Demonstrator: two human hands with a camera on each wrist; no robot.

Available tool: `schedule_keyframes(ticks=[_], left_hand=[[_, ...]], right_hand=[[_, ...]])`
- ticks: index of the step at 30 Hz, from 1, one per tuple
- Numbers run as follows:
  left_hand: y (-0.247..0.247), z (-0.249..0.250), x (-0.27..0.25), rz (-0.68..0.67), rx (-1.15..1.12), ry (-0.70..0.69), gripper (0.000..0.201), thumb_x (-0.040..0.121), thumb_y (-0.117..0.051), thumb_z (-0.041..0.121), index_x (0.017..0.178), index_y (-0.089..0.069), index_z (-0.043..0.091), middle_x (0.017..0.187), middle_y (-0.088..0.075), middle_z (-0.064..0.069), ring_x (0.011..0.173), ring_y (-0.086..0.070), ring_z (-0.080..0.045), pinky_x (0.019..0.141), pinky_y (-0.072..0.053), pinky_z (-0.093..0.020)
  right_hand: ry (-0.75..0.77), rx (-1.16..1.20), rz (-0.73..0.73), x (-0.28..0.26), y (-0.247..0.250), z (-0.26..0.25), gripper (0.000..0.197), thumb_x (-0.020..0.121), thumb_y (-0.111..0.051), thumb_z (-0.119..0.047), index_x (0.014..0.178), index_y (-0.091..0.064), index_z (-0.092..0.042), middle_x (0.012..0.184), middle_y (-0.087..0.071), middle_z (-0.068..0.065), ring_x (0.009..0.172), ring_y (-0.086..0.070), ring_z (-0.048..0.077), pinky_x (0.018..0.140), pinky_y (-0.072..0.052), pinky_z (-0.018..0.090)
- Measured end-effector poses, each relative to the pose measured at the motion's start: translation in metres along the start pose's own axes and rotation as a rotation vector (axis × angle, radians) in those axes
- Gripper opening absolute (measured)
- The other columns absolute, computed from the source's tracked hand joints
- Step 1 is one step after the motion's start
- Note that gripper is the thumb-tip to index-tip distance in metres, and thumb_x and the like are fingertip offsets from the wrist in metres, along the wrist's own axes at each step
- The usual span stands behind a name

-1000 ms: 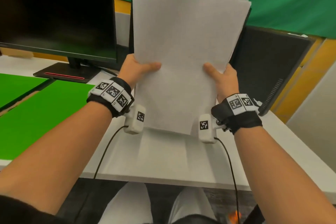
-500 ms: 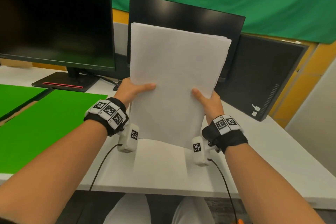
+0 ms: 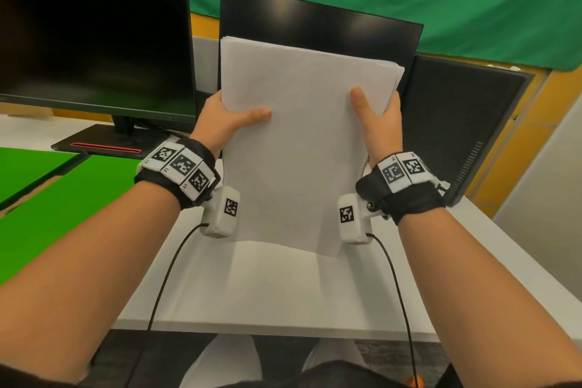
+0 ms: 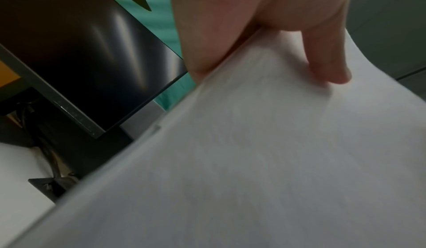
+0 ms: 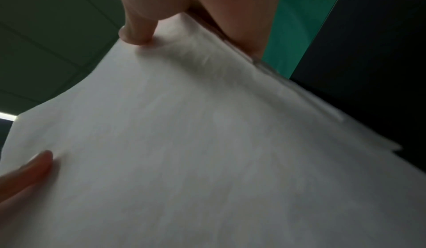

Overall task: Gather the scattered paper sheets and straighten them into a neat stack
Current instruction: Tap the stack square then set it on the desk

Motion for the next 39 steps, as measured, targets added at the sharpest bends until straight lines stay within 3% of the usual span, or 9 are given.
schedule_keyframes(ticks=[6,10,13,16,19,23,28,35,39], left_hand=[[0.011,-0.02,0.0,0.003,0.025,0.117,0.099,0.048,-0.085,0.041,0.135,-0.045,0.016,0.131,-0.059,-0.006,0.118,-0.06,-0.025,0.097,-0.05,-0.052],[0.01,-0.071,-0.028,-0.028,0.004,0.31,0.103,0.027,-0.092,0.046,0.12,-0.062,0.013,0.118,-0.068,-0.007,0.11,-0.064,-0.026,0.1,-0.048,-0.049],[0.006,-0.085,-0.039,0.017,0.024,0.354,0.054,0.061,-0.085,0.015,0.111,-0.065,0.011,0.102,-0.069,-0.001,0.095,-0.066,-0.019,0.101,-0.048,-0.048],[0.002,-0.085,-0.04,0.106,0.016,0.31,0.047,0.074,-0.074,0.001,0.119,-0.06,0.005,0.094,-0.067,0.004,0.086,-0.065,-0.012,0.091,-0.054,-0.037],[0.003,-0.082,-0.038,0.151,-0.012,0.282,0.045,0.076,-0.072,0.002,0.12,-0.059,0.006,0.094,-0.066,0.003,0.086,-0.065,-0.013,0.083,-0.055,-0.028],[0.018,-0.084,-0.031,0.248,-0.023,0.31,0.05,0.071,-0.077,0.007,0.118,-0.062,0.005,0.108,-0.069,-0.01,0.102,-0.066,-0.031,0.095,-0.052,-0.044],[0.048,-0.085,-0.034,0.238,0.211,0.379,0.044,0.079,-0.072,0.016,0.119,-0.062,0.002,0.119,-0.067,-0.017,0.102,-0.065,-0.03,0.092,-0.053,-0.042],[0.172,-0.115,-0.083,-0.22,1.368,0.916,0.078,0.093,-0.035,0.058,0.147,-0.03,0.003,0.157,-0.026,-0.017,0.143,-0.031,-0.031,0.117,-0.026,-0.04],[0.185,-0.114,-0.105,-0.458,1.417,0.978,0.069,0.097,-0.036,0.048,0.153,-0.011,0.017,0.162,-0.01,-0.01,0.149,-0.017,-0.026,0.121,-0.015,-0.036]], right_hand=[[-0.116,0.037,-0.092,-0.012,0.005,0.02,0.056,0.079,-0.068,-0.04,0.126,-0.05,-0.016,0.117,-0.063,0.0,0.103,-0.063,0.013,0.086,-0.054,0.029],[-0.469,0.088,-0.346,-0.046,0.012,0.084,0.086,0.027,-0.089,-0.053,0.103,-0.064,-0.022,0.1,-0.073,-0.002,0.095,-0.07,0.019,0.089,-0.055,0.042],[-0.596,-0.043,-0.502,-0.062,0.016,0.113,0.094,0.015,-0.093,-0.045,0.101,-0.064,-0.022,0.11,-0.069,0.005,0.107,-0.063,0.029,0.097,-0.048,0.052],[-0.666,-0.123,-0.539,-0.066,0.018,0.121,0.097,0.009,-0.091,-0.047,0.098,-0.064,-0.021,0.107,-0.069,0.006,0.106,-0.063,0.03,0.095,-0.05,0.049],[-0.646,-0.127,-0.489,-0.071,0.014,0.116,0.087,0.023,-0.09,-0.05,0.1,-0.063,-0.02,0.102,-0.069,0.004,0.103,-0.064,0.029,0.091,-0.052,0.047],[-0.579,-0.049,-0.367,-0.082,0.0,0.11,0.034,0.085,-0.064,-0.013,0.118,-0.055,-0.015,0.111,-0.065,0.009,0.111,-0.06,0.034,0.096,-0.048,0.049],[-0.46,-0.154,-0.34,-0.086,-0.024,0.106,0.038,0.089,-0.06,-0.013,0.125,-0.053,-0.006,0.118,-0.062,0.013,0.104,-0.061,0.028,0.095,-0.048,0.041],[-0.454,-0.275,-0.269,-0.08,-0.03,0.111,0.041,0.089,-0.06,-0.014,0.127,-0.051,-0.001,0.116,-0.06,0.011,0.096,-0.055,0.022,0.082,-0.042,0.028],[-0.498,-0.272,-0.201,-0.076,-0.031,0.112,0.04,0.088,-0.061,-0.014,0.125,-0.052,-0.001,0.12,-0.06,0.014,0.104,-0.059,0.03,0.084,-0.046,0.033]])
Point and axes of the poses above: each hand's wrist, its own x-axis towards the middle knuckle, its own y-axis out of the back of the hand, z = x × y, the point moved 2 cm from there along x, towards the middle knuckle
